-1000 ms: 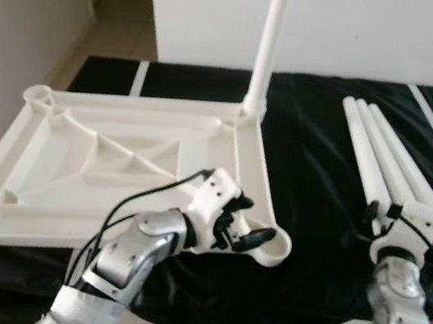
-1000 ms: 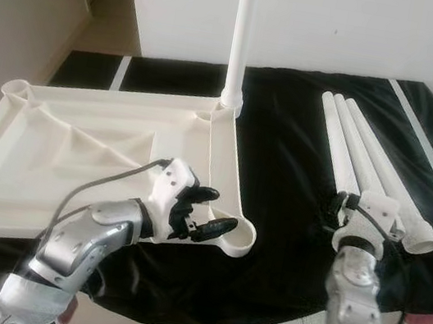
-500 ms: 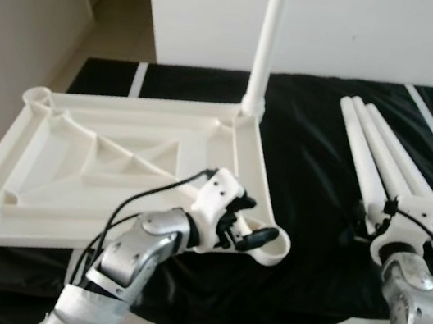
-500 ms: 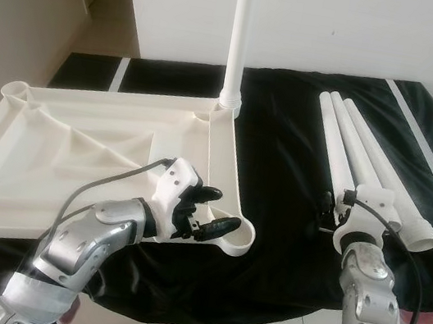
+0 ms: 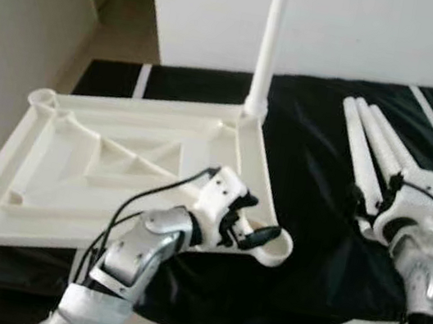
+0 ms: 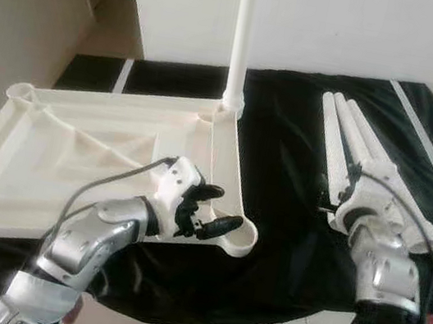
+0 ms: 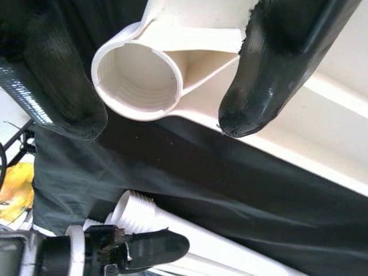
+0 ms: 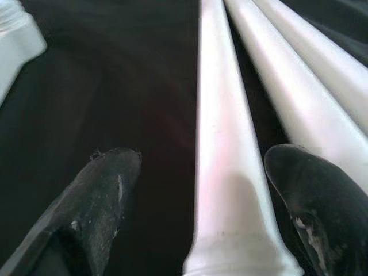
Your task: Building children table
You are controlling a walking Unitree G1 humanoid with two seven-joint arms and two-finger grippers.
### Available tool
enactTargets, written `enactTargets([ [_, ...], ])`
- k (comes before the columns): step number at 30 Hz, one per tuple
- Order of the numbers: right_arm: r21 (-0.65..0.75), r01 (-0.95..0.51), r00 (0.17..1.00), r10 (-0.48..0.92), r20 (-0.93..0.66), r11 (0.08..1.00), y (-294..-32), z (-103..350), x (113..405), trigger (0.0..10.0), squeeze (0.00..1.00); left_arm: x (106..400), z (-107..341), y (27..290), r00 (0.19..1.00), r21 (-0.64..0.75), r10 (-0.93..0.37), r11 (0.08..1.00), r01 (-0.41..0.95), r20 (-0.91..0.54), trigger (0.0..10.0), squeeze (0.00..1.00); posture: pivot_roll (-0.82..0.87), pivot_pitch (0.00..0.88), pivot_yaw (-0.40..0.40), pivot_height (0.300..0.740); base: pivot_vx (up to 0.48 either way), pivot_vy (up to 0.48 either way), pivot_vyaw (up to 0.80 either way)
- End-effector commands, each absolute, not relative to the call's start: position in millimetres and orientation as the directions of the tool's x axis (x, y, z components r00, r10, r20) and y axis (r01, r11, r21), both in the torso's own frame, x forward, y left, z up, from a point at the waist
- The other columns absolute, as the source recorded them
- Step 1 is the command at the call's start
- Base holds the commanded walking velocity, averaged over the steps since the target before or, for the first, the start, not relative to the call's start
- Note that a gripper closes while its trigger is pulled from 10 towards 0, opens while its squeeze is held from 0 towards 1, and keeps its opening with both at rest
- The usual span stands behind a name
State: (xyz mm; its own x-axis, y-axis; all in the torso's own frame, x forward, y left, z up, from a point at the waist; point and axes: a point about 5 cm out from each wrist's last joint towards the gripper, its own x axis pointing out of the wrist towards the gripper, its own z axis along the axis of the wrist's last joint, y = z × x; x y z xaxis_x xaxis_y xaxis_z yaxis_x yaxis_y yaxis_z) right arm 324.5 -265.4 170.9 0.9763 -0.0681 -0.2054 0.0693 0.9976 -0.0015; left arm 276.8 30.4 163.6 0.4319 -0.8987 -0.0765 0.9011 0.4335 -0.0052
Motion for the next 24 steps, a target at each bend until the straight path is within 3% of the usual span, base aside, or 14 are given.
enactTargets([
  [1,0.007,0.064,0.956,-0.059,-0.286,0.998,-266.4,161.4,328.4,10.0,0.0,280.8,162.5,31.1,0.471,0.002,-0.878,0.473,0.881,-0.079,10.0,0.0,-0.08,0.032,0.083,0.74,0.0,0.0,0.0],
  [18,0.037,0.094,0.906,-0.07,-0.418,0.995,-269.9,163.5,364.7,10.0,0.0,284.0,167.3,29.3,0.476,0.016,-0.877,0.476,0.879,-0.062,10.0,0.0,-0.07,0.043,0.073,0.74,0.0,0.0,0.0],
  [24,0.028,0.029,0.909,-0.015,-0.417,0.999,-268.1,177.7,374.4,10.0,0.0,285.9,170.1,28.9,0.484,0.026,-0.874,0.483,0.875,-0.05,10.0,0.0,-0.07,0.044,0.06,0.74,0.0,0.0,0.0],
])
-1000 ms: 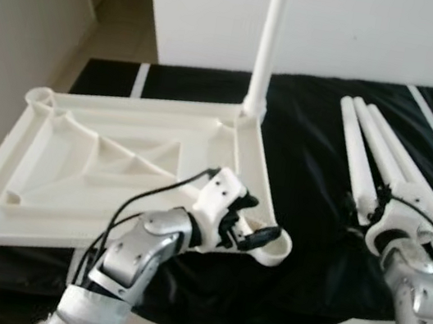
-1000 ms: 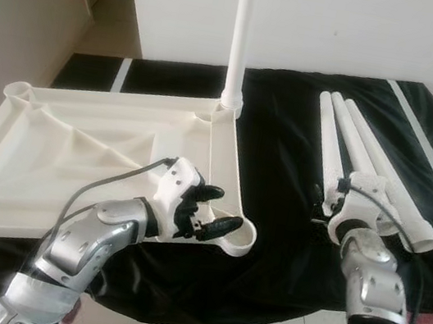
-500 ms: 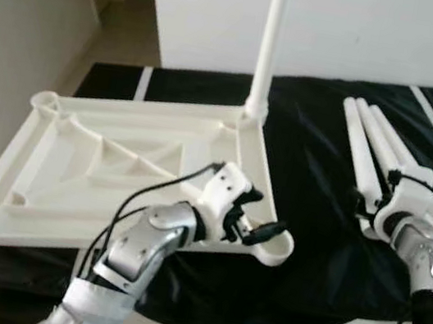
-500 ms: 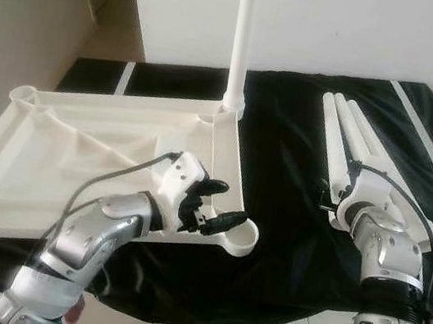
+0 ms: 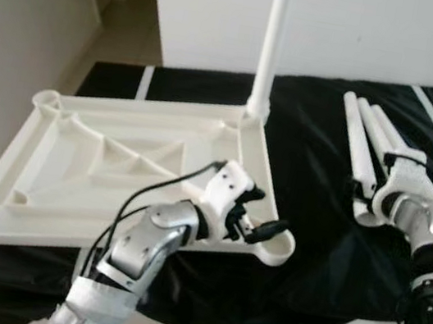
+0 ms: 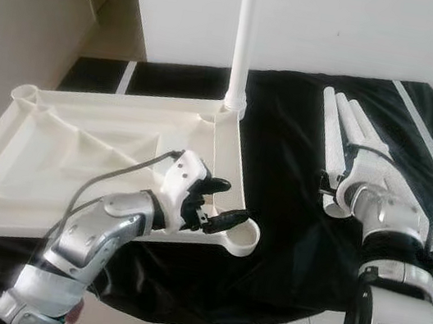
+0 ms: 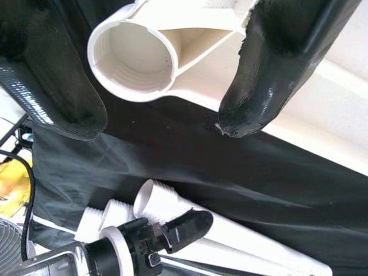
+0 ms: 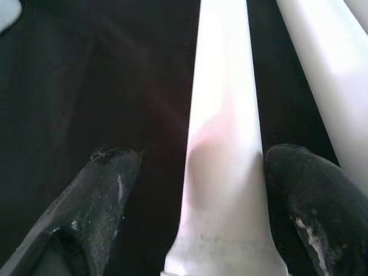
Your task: Building children table
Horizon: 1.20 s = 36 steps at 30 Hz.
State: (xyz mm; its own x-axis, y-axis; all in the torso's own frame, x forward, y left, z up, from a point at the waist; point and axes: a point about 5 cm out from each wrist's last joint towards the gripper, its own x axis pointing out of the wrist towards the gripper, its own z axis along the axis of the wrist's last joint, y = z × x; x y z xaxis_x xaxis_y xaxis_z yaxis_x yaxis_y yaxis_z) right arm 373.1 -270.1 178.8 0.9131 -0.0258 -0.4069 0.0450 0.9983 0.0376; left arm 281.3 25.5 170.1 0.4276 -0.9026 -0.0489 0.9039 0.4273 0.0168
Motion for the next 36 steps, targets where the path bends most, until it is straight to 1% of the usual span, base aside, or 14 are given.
enactTargets([
  [1,0.028,0.029,0.909,-0.015,-0.417,0.999,-268.1,177.7,374.4,10.0,0.0,285.9,170.1,28.9,0.484,0.026,-0.874,0.483,0.875,-0.05,10.0,0.0,-0.07,0.044,0.06,0.74,0.0,0.0,0.0],
  [7,0.05,0.04,0.922,-0.017,-0.386,0.998,-272.2,195.8,382.5,10.0,0.0,286.1,170.5,29.9,0.497,0.026,-0.867,0.496,0.868,-0.04,10.0,0.0,-0.06,0.047,0.05,0.74,0.0,0.0,0.0],
  [11,0.052,0.06,0.922,-0.035,-0.386,0.997,-275.6,200.9,386.0,10.0,0.0,286.3,170.7,28.8,0.495,0.022,-0.868,0.495,0.869,-0.036,10.0,0.0,-0.07,0.049,0.051,0.74,0.0,0.0,0.0],
  [18,0.057,0.072,0.919,-0.044,-0.391,0.996,-274.1,201.7,388.3,10.0,0.0,285.5,171.6,28.2,0.489,0.016,-0.872,0.488,0.872,-0.034,10.0,0.0,-0.06,0.059,0.055,0.74,0.0,0.0,0.0],
  [19,0.062,0.074,0.917,-0.043,-0.397,0.995,-269.8,200.4,390.7,10.0,0.0,280.1,172.3,27.9,0.458,-0.001,-0.888,0.459,0.889,-0.038,10.0,0.0,-0.05,0.075,0.053,0.74,0.0,0.0,0.0],
  [20,0.062,0.074,0.917,-0.043,-0.397,0.995,-269.8,200.4,390.7,10.0,0.0,280.1,172.3,27.9,0.458,-0.001,-0.888,0.459,0.889,-0.038,10.0,0.0,-0.05,0.075,0.053,0.74,0.0,0.0,0.0],
  [22,0.057,0.071,0.917,-0.043,-0.396,0.996,-265.8,199.4,392.6,10.0,0.0,270.8,172.8,27.9,0.405,-0.035,-0.914,0.406,0.913,-0.035,10.0,0.0,-0.04,0.083,0.053,0.74,0.0,0.0,0.0],
  [23,0.057,0.071,0.917,-0.043,-0.396,0.996,-265.8,199.4,392.6,10.0,0.0,270.8,172.8,27.9,0.405,-0.035,-0.914,0.406,0.913,-0.035,10.0,0.0,-0.04,0.083,0.053,0.74,0.0,0.0,0.0],
  [25,0.051,0.069,0.917,-0.043,-0.397,0.996,-263.3,199.4,394.0,10.0,0.0,258.2,175.3,29.2,0.347,-0.048,-0.938,0.348,0.936,-0.018,10.0,0.0,-0.02,0.115,0.052,0.74,0.0,0.0,0.0],
  [26,0.051,0.069,0.917,-0.044,-0.396,0.996,-262.7,199.7,394.5,10.0,0.0,253.5,176.3,29.7,0.326,-0.05,-0.945,0.326,0.944,-0.012,10.0,0.0,-0.02,0.115,0.052,0.74,0.0,0.0,0.0],
  [27,0.049,0.071,0.918,-0.046,-0.395,0.996,-262.3,200.5,395.0,10.0,0.0,248.2,177.3,30.7,0.309,-0.052,-0.951,0.309,0.949,-0.009,10.0,0.0,-0.02,0.143,0.056,0.74,0.0,0.0,0.0],
  [29,0.049,0.072,0.919,-0.047,-0.392,0.996,-261.9,201.7,395.5,10.0,0.0,245.2,177.7,31.1,0.299,-0.059,-0.954,0.299,0.953,-0.009,10.0,0.0,-0.02,0.143,0.056,0.74,0.0,0.0,0.0],
  [30,0.045,0.075,0.921,-0.052,-0.386,0.996,-262.1,203.6,396.0,10.0,0.0,241.6,178.5,31.8,0.295,-0.064,-0.955,0.295,0.953,-0.008,10.0,0.0,-0.01,0.174,0.062,0.74,0.0,0.0,0.0],
  [36,0.042,0.09,0.927,-0.068,-0.368,0.995,-262.8,208.7,397.7,10.0,0.0,235.1,177.8,31.1,0.289,-0.113,-0.957,0.289,0.951,-0.017,10.0,0.0,-0.01,0.217,0.069,0.74,0.0,0.0,0.0],
])
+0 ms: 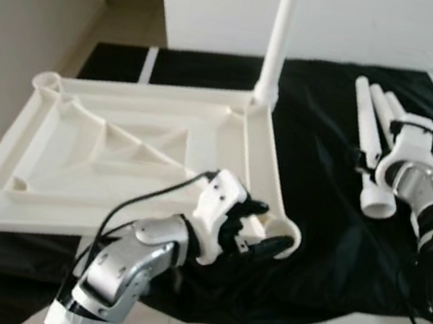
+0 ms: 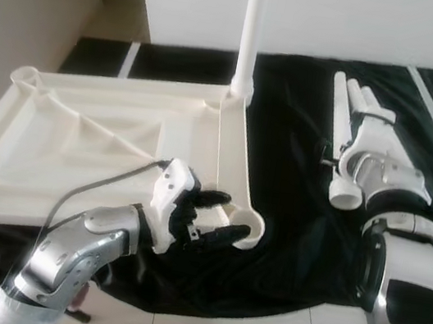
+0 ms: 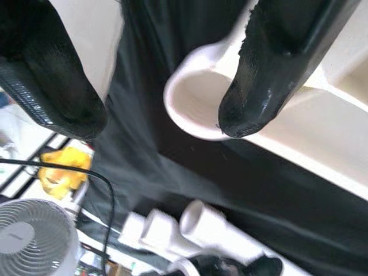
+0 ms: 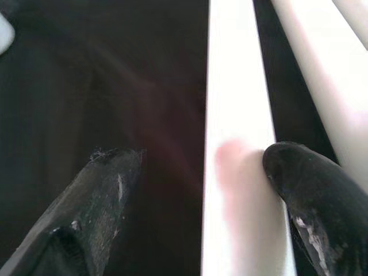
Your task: Building children table
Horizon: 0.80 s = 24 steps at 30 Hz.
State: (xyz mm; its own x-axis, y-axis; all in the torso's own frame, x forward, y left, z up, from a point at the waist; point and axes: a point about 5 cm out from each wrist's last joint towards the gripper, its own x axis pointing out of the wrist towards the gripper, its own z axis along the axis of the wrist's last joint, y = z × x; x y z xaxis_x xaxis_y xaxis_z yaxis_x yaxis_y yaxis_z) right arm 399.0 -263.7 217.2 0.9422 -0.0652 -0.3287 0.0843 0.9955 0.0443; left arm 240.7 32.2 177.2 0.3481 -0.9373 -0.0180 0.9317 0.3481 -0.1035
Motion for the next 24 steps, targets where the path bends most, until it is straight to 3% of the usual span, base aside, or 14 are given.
enactTargets([
  [1,0.037,0.095,0.929,-0.075,-0.363,0.995,-263.2,210.3,398.1,10.0,0.0,234.0,177.1,31.2,0.291,-0.127,-0.957,0.291,0.948,-0.02,10.0,0.0,-0.01,0.238,0.073,0.74,0.0,0.0,0.0],
  [13,0.026,0.137,0.923,-0.118,-0.366,0.99,-264.5,213.0,398.9,10.0,0.0,221.6,175.4,36.0,0.299,-0.183,-0.953,0.303,0.935,-0.045,10.0,0.0,-0.01,0.284,0.084,0.74,0.0,0.0,0.0],
  [19,0.147,0.176,0.896,-0.097,-0.434,0.973,-261.4,203.7,396.4,10.0,0.0,221.8,175.2,37.1,0.308,-0.193,-0.95,0.313,0.93,-0.059,10.0,0.0,0.0,0.281,0.088,0.74,0.0,0.0,0.0],
  [20,0.145,0.173,0.893,-0.093,-0.44,0.974,-261.1,202.9,396.2,9.0,0.0,221.9,175.5,37.5,0.311,-0.195,-0.949,0.316,0.928,-0.06,10.0,0.0,0.0,0.275,0.087,0.74,0.0,0.0,0.0],
  [22,0.145,0.173,0.893,-0.093,-0.44,0.974,-261.1,202.9,396.2,9.0,0.0,221.9,175.5,37.5,0.311,-0.195,-0.949,0.316,0.928,-0.06,10.0,0.0,0.0,0.275,0.087,0.74,0.0,0.0,0.0],
  [23,0.153,0.165,0.887,-0.078,-0.456,0.974,-261.7,203.3,395.3,4.1,0.0,224.3,176.6,38.0,0.321,-0.193,-0.945,0.326,0.926,-0.058,10.0,0.0,-0.01,0.263,0.079,0.74,0.0,0.0,0.0],
  [24,0.153,0.165,0.887,-0.078,-0.456,0.974,-261.7,203.3,395.3,4.1,0.0,224.3,176.6,38.0,0.321,-0.193,-0.945,0.326,0.926,-0.058,10.0,0.0,-0.01,0.263,0.079,0.74,0.0,0.0,0.0],
])
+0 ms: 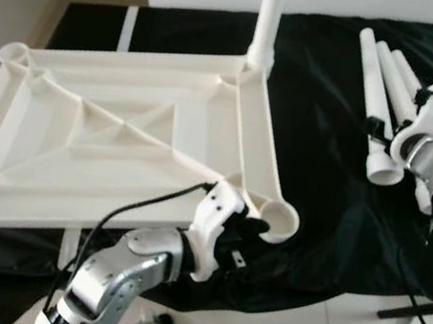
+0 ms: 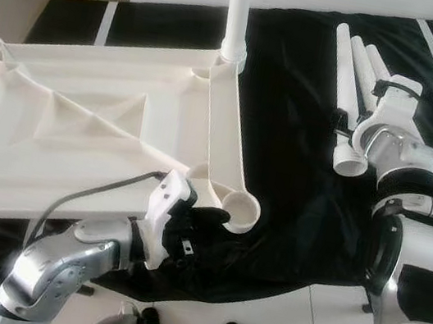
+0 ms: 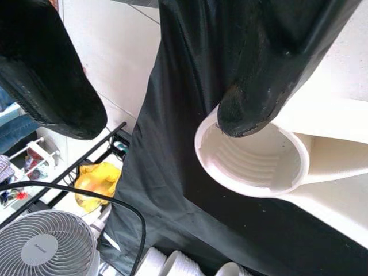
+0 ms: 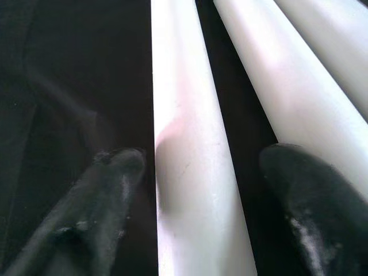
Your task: Building children table
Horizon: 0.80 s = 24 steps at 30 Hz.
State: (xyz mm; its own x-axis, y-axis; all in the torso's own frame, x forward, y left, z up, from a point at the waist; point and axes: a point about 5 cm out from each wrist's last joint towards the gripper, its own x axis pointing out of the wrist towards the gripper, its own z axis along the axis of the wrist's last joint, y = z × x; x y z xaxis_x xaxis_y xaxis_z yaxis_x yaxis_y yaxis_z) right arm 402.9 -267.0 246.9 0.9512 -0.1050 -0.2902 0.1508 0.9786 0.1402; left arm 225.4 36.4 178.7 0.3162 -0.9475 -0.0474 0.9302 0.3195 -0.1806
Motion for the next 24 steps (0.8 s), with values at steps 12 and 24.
enactTargets([
  [12,0.124,0.07,0.865,0.002,-0.502,0.99,-263.9,203.8,391.2,10.0,0.0,233.8,180.3,33.7,0.349,-0.182,-0.937,0.348,0.92,-0.031,10.0,0.0,-0.05,0.222,0.043,0.74,0.0,0.0,0.0],
  [24,0.138,0.056,0.832,0.03,-0.554,0.989,-268.6,194.7,383.4,10.0,0.6,243.2,184.9,27.5,0.347,-0.152,-0.938,0.343,0.927,0.0,10.0,0.0,-0.09,0.177,0.03,0.74,0.0,0.0,0.0],
])
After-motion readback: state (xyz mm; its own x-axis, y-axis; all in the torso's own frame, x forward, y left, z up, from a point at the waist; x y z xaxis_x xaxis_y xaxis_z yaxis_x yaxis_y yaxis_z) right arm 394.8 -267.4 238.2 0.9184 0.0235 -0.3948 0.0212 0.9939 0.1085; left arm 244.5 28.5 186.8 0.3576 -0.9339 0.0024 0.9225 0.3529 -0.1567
